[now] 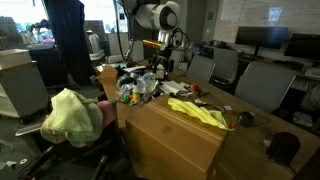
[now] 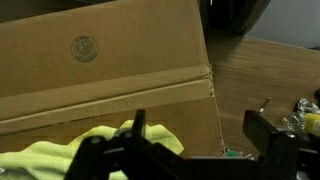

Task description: Remove all the clothes from the top of the box and hang them on the chair

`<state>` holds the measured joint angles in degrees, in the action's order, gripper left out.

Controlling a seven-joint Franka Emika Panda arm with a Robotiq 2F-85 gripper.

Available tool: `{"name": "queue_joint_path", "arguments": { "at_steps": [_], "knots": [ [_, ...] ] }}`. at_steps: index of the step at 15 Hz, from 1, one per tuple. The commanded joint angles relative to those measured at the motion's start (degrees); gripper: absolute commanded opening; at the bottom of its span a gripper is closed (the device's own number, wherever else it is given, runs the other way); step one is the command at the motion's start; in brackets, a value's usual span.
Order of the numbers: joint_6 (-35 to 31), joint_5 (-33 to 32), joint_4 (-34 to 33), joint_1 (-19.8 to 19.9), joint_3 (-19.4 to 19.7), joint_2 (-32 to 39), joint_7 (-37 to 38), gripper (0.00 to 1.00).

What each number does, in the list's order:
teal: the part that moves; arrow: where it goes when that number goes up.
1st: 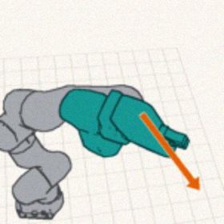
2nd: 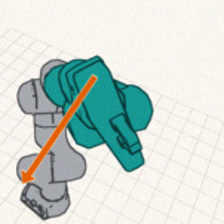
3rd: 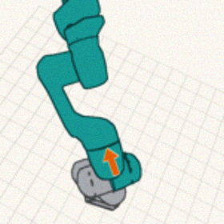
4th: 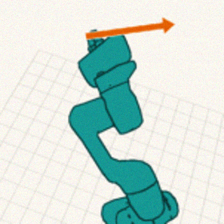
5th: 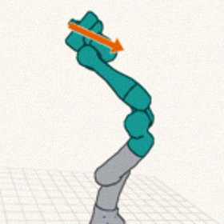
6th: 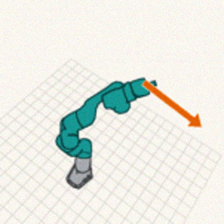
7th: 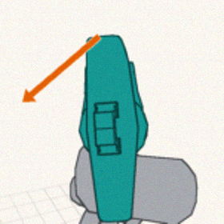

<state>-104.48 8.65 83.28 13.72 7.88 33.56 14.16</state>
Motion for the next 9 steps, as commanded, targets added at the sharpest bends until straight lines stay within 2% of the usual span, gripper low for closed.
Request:
{"name": "queue_joint_path", "arguments": {
  "at_steps": [1, 9],
  "knots": [
    [2.09, 3.04, -4.28, 1.37, -0.09, 3.87, -0.52, 1.00],
    [2.54, 4.55, -13.41, 4.20, -0.26, 15.52, -0.55, 1.00]
  ]
}}
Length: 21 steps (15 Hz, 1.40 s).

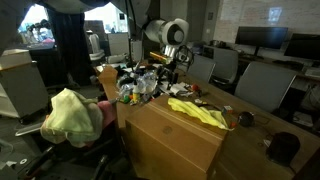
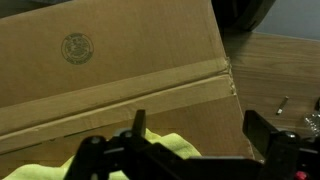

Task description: Remove all the clothes from the top of the box and hang them on the chair

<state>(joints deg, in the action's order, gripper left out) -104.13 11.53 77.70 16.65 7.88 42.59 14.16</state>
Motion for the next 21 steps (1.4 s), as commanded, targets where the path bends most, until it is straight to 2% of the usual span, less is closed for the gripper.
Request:
{"name": "queue_joint_path", "arguments": {
  "at_steps": [1, 8, 21],
  "knots": [
    [2.37, 1.61, -9.57, 1.61, -0.30, 8.29, -0.53, 1.00],
    [5.84, 1.44, -19.58, 3.51, -0.85, 16.94, -0.05, 1.00],
    [13.61, 3.27, -31.89, 5.12, -2.81, 25.48, 2.91, 1.00]
  ]
}}
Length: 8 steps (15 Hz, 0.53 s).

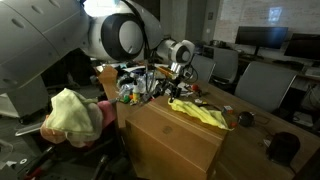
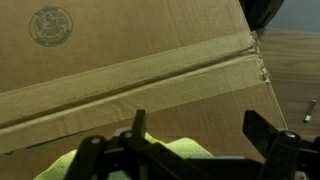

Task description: Remove all the clothes from the top of the box and hang them on the chair

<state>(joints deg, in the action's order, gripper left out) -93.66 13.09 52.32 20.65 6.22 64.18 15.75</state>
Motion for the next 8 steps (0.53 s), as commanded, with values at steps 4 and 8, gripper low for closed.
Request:
{"name": "queue_joint_path", "arguments": {
  "at_steps": [4, 8],
  "knots": [
    [4.17, 1.84, -9.13, 1.31, -1.67, 6.24, 1.74, 1.00],
    [5.59, 1.16, -11.61, 1.22, -1.41, 8.05, 2.47, 1.00]
  ]
}}
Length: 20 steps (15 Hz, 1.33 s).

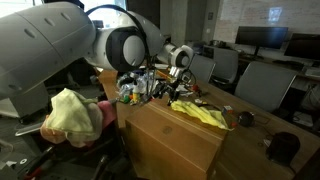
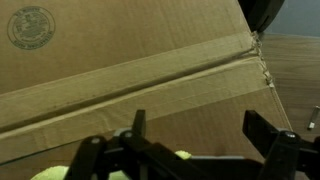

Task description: Remove all the clothes from the top of the box and hang them on the chair

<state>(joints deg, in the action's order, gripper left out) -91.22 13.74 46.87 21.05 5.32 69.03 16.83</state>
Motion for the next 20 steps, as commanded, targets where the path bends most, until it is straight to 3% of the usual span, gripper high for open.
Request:
{"name": "queue_joint_path", "arguments": {
  "at_steps": [1, 8, 20],
  "knots": [
    [3.38, 0.47, -6.71, 0.88, -0.47, 3.58, 1.65, 1.00],
    [1.37, -0.23, -11.20, 0.72, 0.62, 6.43, 7.65, 1.00],
    [-0.84, -5.61, -12.20, -1.21, 5.52, 7.53, 19.77, 1.00]
  ]
}}
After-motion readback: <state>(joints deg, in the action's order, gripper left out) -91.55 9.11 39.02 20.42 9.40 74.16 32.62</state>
